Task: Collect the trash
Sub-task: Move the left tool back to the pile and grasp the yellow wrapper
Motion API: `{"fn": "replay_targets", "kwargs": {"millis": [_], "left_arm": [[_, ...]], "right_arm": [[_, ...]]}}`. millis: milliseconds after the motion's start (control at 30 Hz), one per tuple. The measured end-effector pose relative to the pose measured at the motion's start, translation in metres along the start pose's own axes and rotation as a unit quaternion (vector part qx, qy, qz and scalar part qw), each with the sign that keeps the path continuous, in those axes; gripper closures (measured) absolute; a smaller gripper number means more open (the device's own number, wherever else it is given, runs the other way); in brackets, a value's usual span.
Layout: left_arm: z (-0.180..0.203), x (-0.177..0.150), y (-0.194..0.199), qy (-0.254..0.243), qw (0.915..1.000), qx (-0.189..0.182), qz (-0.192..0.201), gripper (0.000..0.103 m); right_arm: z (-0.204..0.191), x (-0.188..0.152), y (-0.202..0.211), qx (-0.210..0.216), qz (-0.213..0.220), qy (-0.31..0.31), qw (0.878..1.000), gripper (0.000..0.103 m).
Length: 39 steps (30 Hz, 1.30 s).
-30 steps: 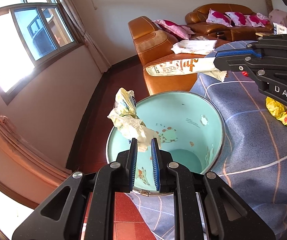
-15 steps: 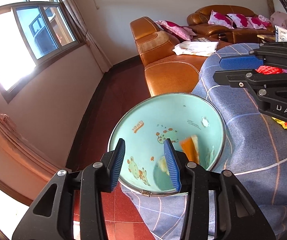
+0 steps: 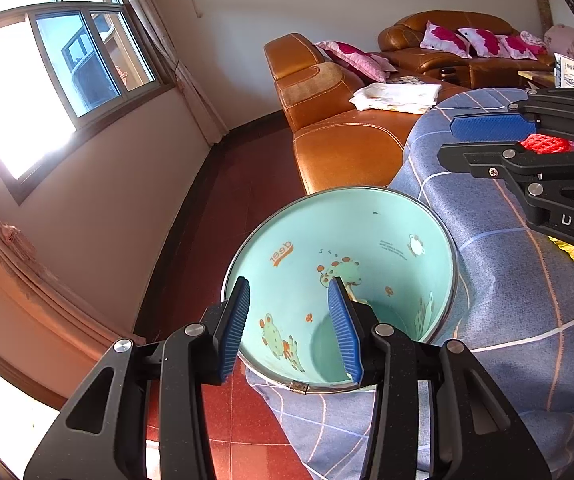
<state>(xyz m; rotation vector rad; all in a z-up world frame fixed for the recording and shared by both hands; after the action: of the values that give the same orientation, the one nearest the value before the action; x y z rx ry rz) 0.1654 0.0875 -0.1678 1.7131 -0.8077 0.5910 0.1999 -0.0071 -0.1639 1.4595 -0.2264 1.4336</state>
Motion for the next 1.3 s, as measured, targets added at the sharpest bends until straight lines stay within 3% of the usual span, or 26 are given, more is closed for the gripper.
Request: {"fn": "replay_targets", "kwargs": {"millis": [167,267,533,767,1000,1133,1300], "left_arm": [[-0.001,0.001,0.0,0.002,1.0,0.001,0.001,0.061],[-0.002,0.004,0.003,0.004,1.0,0.004,0.005,0.052],[0.002,0.012,0.012,0.008,0.9999,0.0,0.014,0.046],[0.027,0.017,0.025,-0.003,0.9996,-0.016,0.024,0.037],[0.081,0.023,0.044,-0.032,0.9971,-0.057,0.039,0.036],[0.118,0.022,0.05,-0.046,0.9948,-0.084,0.035,0.035],[0.16,0.02,0.063,-0.054,0.9915,-0.114,0.032,0.032]], "right_arm": [[0.004,0.0,0.002,-0.004,0.004,-0.003,1.0,0.077],[0.007,0.004,0.009,-0.011,0.016,-0.006,1.0,0.069],[0.034,0.02,0.048,-0.046,0.055,-0.036,0.997,0.052],[0.064,0.006,0.092,-0.091,0.06,-0.062,0.992,0.041],[0.108,-0.046,0.151,-0.161,0.042,-0.114,0.979,0.037],[0.136,-0.099,0.194,-0.24,0.014,-0.153,0.959,0.036],[0.153,-0.165,0.227,-0.3,-0.027,-0.192,0.934,0.034]]}}
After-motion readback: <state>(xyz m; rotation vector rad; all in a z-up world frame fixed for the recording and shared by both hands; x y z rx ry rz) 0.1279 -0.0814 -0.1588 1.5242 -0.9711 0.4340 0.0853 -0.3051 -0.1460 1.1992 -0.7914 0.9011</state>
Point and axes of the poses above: each gripper's, at about its wrist camera, not at the fingertips, and y roughly against the way its jaws point, z to its right, x to its top, the point moved 8 cm from there along -y, roughly the way its jaws point, and after that the axes turned 6 degrees about y, right-handed, at the moved point
